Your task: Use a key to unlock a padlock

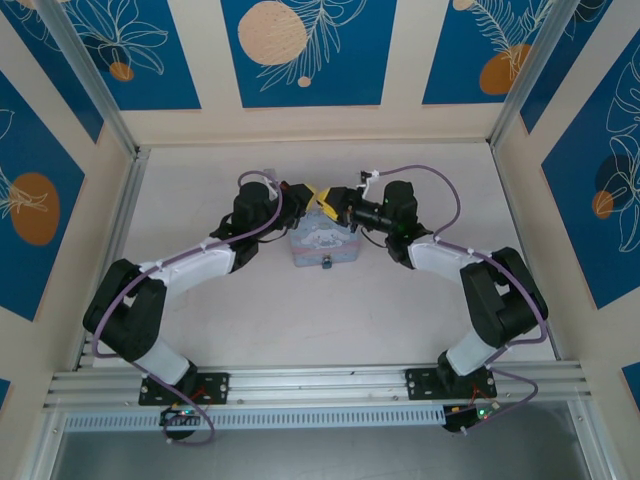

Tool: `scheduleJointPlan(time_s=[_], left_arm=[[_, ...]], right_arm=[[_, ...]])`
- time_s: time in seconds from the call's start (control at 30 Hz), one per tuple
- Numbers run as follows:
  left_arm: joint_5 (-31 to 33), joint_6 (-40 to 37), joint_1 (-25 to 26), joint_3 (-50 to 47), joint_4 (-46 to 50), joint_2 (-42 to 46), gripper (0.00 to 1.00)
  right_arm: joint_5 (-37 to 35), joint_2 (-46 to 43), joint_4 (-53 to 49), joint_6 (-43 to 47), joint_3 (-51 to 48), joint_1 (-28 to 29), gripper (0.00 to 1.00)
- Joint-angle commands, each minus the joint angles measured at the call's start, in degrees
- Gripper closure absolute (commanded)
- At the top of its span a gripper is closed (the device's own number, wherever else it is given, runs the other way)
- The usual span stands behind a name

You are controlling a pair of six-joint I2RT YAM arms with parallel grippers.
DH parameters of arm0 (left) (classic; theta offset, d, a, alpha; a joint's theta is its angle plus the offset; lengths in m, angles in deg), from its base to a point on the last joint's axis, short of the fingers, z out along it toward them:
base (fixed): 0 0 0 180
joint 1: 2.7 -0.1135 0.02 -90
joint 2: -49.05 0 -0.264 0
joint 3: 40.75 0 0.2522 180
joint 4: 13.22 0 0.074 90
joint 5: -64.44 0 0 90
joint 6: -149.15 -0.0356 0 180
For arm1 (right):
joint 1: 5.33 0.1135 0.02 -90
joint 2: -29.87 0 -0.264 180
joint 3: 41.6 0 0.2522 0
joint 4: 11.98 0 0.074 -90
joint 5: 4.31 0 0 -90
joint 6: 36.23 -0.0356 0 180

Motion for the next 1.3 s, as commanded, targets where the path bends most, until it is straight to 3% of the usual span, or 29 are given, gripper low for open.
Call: scheduleJointPlan(time_s=[0.0,1.27], left_arm=[[1.21,-1.01,0.62,0.93,0.14,1.05,1.00],[3.22,-0.03,0.81,-1.44,-0.14,2.35,1.00]], right_arm=[[0.53,0.60,2.20,-0.61,-1.24,0.56,0.74],[-1.28,0.86,3.29,-2.11,-1.14,-0.14,0.87]])
